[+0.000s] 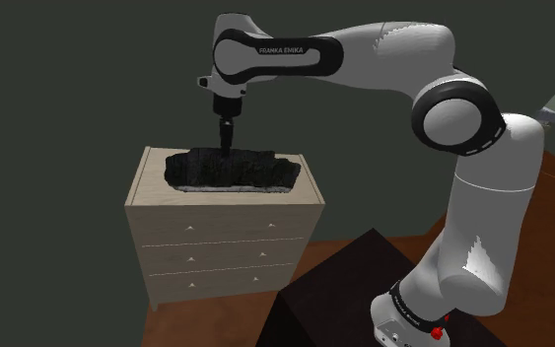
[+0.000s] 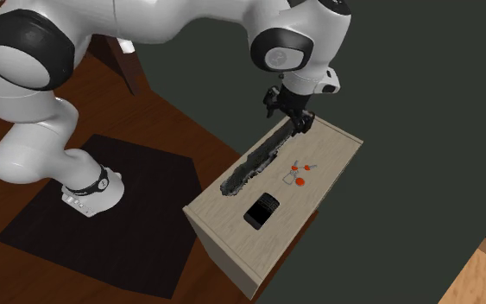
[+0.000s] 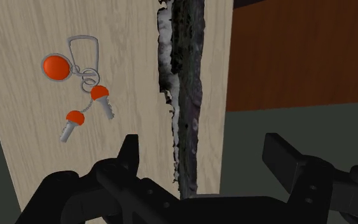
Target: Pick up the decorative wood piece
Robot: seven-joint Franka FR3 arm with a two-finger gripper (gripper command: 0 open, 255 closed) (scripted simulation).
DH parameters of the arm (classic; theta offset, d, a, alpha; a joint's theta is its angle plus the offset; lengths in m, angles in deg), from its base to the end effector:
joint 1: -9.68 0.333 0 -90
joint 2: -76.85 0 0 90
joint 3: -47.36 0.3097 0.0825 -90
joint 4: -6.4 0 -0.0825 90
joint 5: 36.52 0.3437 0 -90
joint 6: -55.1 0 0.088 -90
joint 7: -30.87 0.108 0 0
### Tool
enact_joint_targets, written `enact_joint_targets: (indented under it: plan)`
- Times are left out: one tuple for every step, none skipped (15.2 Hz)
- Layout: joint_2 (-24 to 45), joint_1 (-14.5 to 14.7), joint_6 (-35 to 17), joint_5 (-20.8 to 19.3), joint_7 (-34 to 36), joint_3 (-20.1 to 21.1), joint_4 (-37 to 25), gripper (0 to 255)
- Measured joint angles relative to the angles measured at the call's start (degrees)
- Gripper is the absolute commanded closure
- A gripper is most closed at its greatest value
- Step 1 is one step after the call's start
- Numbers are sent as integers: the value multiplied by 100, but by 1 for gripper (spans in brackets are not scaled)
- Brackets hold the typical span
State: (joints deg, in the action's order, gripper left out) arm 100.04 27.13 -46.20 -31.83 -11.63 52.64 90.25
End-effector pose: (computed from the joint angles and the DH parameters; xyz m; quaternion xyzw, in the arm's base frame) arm 0.5791 0.2409 0.4485 -0.8467 -0.5266 0.0385 0.0655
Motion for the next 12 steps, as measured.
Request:
enact_joint_targets:
  plan:
    - [27, 5, -50, -1, -15, 5, 24, 0]
    - [39, 0, -132, 0, -37, 4, 94, 0]
    - [57, 1, -181, -1, -44, 4, 127, 0]
    - [66, -3, -256, 1, -58, 3, 193, 0]
    - [90, -2, -316, 0, -65, 2, 229, 0]
    - [89, 0, -386, 1, -67, 3, 301, 0]
    - [101, 1, -410, 1, -70, 3, 312, 255]
    - [107, 0, -421, 1, -72, 2, 316, 255]
    - [111, 0, -426, 1, -73, 2, 318, 255]
    - [112, 0, -428, 1, -73, 2, 317, 255]
    - [113, 0, -430, 0, -74, 2, 317, 255]
    - [113, -1, -430, 0, -74, 1, 317, 255]
